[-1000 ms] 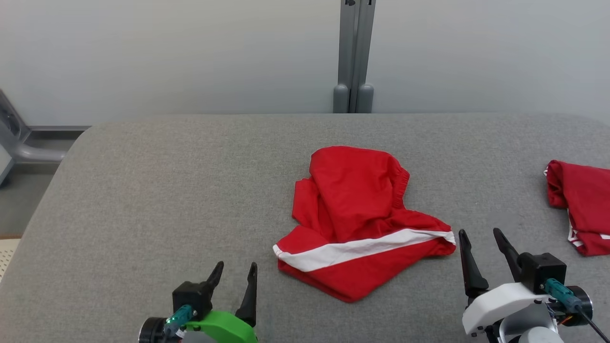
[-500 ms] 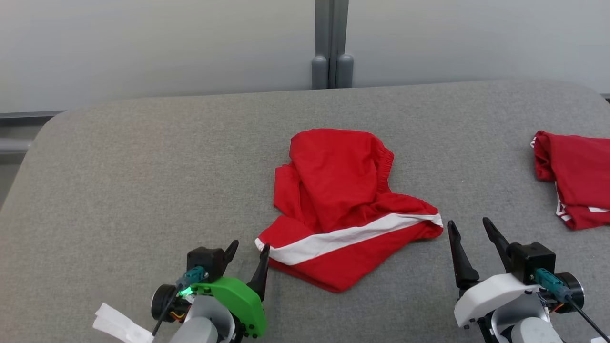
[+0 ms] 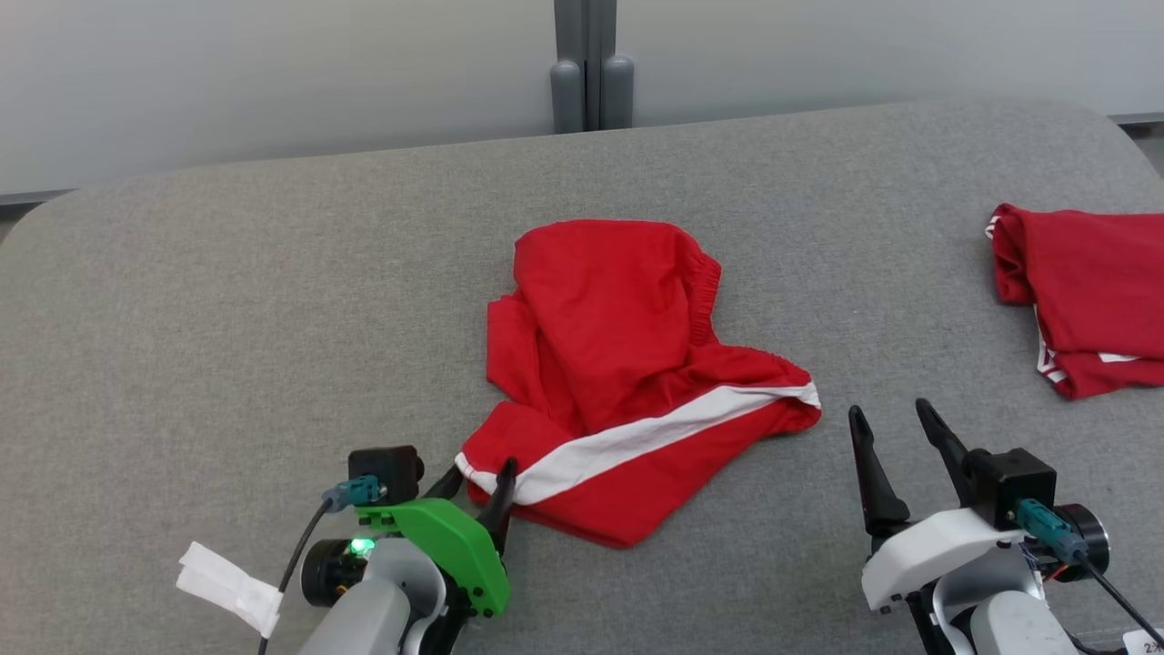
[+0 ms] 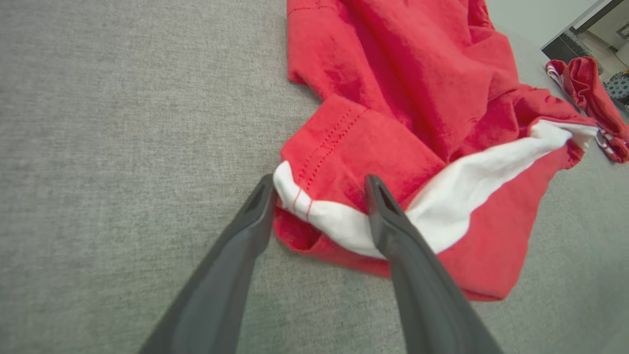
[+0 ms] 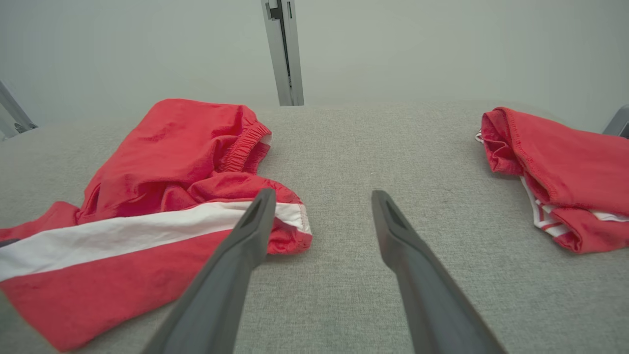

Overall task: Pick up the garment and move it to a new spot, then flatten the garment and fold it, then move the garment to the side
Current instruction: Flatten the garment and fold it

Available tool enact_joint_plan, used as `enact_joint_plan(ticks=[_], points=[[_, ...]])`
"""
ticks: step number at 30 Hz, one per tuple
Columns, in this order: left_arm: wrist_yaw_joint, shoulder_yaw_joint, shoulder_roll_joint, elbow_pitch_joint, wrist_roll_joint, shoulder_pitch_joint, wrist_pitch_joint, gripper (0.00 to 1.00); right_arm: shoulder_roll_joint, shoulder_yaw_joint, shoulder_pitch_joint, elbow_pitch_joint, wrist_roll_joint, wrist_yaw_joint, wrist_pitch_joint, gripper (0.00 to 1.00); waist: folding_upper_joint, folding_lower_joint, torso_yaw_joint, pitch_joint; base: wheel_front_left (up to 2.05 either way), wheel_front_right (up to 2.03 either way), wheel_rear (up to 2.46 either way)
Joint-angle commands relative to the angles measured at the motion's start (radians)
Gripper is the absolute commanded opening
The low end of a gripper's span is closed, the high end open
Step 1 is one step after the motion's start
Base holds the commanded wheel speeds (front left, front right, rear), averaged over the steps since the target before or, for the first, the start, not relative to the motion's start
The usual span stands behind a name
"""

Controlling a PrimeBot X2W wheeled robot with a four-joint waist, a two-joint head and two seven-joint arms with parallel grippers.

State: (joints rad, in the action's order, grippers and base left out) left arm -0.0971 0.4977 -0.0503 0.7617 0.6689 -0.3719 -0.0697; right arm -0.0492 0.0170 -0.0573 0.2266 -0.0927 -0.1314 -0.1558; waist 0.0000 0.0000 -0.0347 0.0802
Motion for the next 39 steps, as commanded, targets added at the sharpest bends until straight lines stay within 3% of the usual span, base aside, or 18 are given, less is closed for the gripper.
enact_joint_plan(ticks=[1,3,4,5,9,10,17,24,39], points=[[-0.003,0.007,-0.002,-0.002,0.004,-0.022,0.003,0.74,-0.003,-0.002,-0.015,0.004,0.006,0.002,-0.006,1.00,0.0000,0.0000,-0.003,0.003,0.00,0.00,0.00],[0.002,0.019,-0.002,0.000,0.014,-0.022,0.005,0.62,-0.003,-0.003,-0.016,0.007,0.005,0.002,-0.008,1.00,0.0000,0.0000,-0.004,0.005,0.00,0.00,0.00],[0.004,0.024,-0.002,0.001,0.017,-0.023,0.006,0.49,-0.003,-0.004,-0.016,0.009,0.004,0.002,-0.008,1.00,0.0000,0.0000,-0.005,0.006,0.00,0.00,0.00],[0.006,0.028,-0.002,0.000,0.019,-0.025,0.006,0.47,-0.003,-0.004,-0.018,0.011,0.003,0.002,-0.010,1.00,0.0000,0.0000,-0.005,0.006,0.00,0.00,0.00],[0.010,0.038,-0.002,-0.004,0.032,-0.031,-0.002,0.20,-0.003,-0.006,-0.024,0.015,0.002,0.002,-0.013,1.00,0.0000,0.0000,-0.005,0.007,0.00,0.00,0.00],[0.010,0.040,-0.002,-0.006,0.035,-0.031,-0.003,0.00,-0.003,-0.007,-0.025,0.016,0.001,0.002,-0.015,1.00,0.0000,0.0000,-0.004,0.007,0.00,0.00,0.00],[0.033,0.031,-0.007,-0.034,0.033,-0.017,-0.056,0.00,-0.003,-0.007,-0.041,0.030,0.017,0.002,-0.005,1.00,0.0000,0.0000,0.005,0.014,0.00,0.00,0.00],[0.058,0.021,-0.019,-0.072,0.037,0.010,-0.081,0.00,-0.003,-0.007,-0.123,0.144,0.090,0.002,0.052,1.00,0.0000,0.0000,0.035,0.031,0.00,0.00,0.00],[0.076,0.029,-0.019,-0.109,0.041,0.012,-0.092,0.00,-0.082,0.142,-0.295,0.412,0.038,0.002,0.107,0.98,0.0000,0.0000,0.077,0.047,0.00,0.00,0.00]])
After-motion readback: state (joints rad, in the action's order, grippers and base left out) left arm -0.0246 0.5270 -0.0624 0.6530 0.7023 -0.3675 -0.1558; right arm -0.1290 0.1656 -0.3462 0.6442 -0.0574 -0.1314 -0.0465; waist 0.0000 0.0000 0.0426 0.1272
